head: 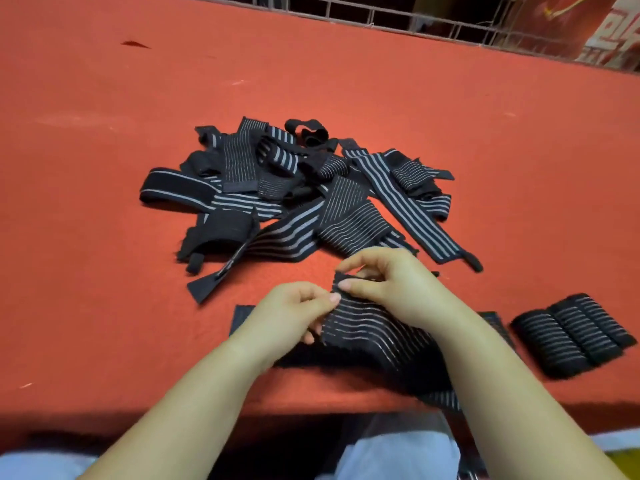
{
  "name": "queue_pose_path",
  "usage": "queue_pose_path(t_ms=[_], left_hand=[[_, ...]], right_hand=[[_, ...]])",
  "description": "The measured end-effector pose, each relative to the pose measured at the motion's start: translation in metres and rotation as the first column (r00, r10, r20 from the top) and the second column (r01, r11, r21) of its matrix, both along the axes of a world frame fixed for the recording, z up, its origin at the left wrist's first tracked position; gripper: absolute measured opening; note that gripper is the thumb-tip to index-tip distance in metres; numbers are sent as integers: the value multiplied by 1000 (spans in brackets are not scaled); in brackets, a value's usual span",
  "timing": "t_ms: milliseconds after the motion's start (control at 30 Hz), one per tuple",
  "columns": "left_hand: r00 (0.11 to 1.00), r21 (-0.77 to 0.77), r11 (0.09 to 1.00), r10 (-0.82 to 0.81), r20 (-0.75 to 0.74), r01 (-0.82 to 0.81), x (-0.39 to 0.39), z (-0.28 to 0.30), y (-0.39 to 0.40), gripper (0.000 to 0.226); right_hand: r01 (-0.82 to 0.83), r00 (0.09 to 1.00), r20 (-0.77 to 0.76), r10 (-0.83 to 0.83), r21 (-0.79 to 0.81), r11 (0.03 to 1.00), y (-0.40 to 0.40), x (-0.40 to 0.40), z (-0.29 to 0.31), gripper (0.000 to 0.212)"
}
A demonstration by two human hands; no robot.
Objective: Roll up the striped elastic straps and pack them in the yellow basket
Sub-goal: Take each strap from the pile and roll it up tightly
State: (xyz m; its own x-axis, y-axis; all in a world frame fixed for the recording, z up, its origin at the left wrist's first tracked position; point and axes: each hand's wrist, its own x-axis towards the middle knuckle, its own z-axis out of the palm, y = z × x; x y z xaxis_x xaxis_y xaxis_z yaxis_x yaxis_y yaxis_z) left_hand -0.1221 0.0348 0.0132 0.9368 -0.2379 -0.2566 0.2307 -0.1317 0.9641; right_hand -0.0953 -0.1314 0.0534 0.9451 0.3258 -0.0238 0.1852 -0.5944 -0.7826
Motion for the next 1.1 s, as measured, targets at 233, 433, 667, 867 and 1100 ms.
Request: queue_pose_path(t_ms=[233,433,667,867,1100], left_hand=[[982,244,954,187,-27,-175,-7,-23,67,26],[967,344,916,245,-70,-208,-7,-37,89,23],[959,370,906,262,-109,-206,-1,-36,92,25],[965,420,895,225,-138,-148,3,-34,94,26],[966,505,862,163,-203,-40,10,-25,94,27]], right_hand=[[-83,994,-100,43,-437,896,55,12,-40,39],[-126,984,-170,49,-479,869,76,20,-58,40],[-77,974,-225,1,-330,941,75,32,-65,43],[-55,964,-265,-34,-323,945,77,35,-66,43],[-121,968,-252,9,-433,893,79,33,-59,39]])
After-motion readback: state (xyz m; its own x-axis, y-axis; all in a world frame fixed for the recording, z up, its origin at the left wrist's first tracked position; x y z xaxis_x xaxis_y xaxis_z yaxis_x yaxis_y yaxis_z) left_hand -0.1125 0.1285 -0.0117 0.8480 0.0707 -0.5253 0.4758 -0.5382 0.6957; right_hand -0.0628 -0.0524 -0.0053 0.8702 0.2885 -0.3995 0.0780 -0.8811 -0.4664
